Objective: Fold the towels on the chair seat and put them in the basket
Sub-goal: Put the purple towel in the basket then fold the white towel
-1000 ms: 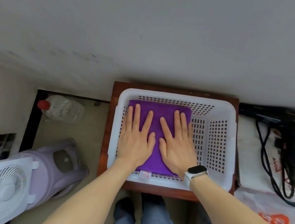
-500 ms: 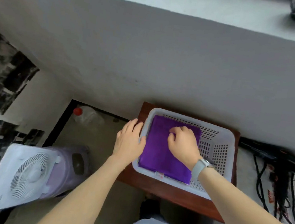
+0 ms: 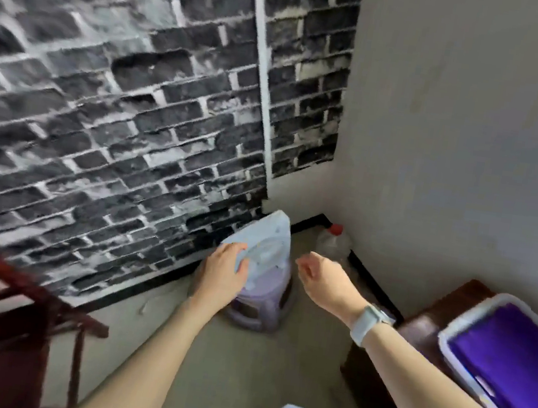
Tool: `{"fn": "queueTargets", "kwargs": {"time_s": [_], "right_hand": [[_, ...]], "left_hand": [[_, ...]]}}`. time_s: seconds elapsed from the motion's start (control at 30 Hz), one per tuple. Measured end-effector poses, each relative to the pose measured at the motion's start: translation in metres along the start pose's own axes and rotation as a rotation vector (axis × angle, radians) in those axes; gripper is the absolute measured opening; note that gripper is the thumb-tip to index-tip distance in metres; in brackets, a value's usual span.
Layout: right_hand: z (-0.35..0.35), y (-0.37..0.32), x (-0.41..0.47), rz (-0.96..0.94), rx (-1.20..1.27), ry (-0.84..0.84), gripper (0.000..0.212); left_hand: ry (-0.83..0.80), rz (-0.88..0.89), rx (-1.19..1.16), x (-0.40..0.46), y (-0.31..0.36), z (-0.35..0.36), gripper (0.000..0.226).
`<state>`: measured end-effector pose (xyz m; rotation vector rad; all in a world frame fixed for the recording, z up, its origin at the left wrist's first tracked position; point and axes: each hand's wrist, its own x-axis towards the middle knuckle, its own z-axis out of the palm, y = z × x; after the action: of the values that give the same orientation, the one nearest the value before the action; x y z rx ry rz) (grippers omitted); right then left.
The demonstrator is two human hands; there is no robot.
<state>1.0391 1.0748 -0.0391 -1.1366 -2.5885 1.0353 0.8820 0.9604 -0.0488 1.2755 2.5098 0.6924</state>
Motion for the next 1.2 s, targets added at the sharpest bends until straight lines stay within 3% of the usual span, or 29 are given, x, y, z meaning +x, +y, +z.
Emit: {"fn": "queueTargets", "kwargs": {"time_s": [0.13,0.23,0.33,0.6,0.77,1.03,1.1,1.2], "right_hand": [[0.098,-0.112,-0.017,-0.229,-0.037,-0.207,0.020],[0.159,-0.186,-0.034,-0.340,-0.065,-0.321,0.031],[0.209,-0.250,-0.042,-0.433,-0.075,-0.412,0.022],[0.327,-0.390,-0.010,-0.663,-0.144,-0.577,0.024],[0.396,-0.480,0.050,-0.647,-0.097,-0.540,0.023],[0.461,-0.601,0.152,-0.624,-0.067,-0.282,0.034],[0.475,-0.621,0.171,-0.659,-0.235,-0.162,0.038],[0.496,-0.638,0.199,-0.901,-0.770,-0.052,0.060]], "left_hand": [[0.161,-0.234,-0.031,-0.088,-0.117,-0.074,0.031],[0.264,-0.371,-0.040,-0.146,-0.186,-0.123,0.029],[0.369,-0.489,-0.063,-0.190,-0.242,-0.162,0.026],[0.602,-0.705,-0.123,-0.240,-0.368,-0.234,0.030],[0.636,-0.732,-0.088,-0.212,-0.457,-0.293,0.031],[0.617,-0.634,-0.114,-0.130,-0.568,-0.392,0.034],[0.599,-0.607,-0.122,-0.116,-0.591,-0.402,0.034],[0.545,-0.567,-0.137,-0.095,-0.626,-0.412,0.035]]}}
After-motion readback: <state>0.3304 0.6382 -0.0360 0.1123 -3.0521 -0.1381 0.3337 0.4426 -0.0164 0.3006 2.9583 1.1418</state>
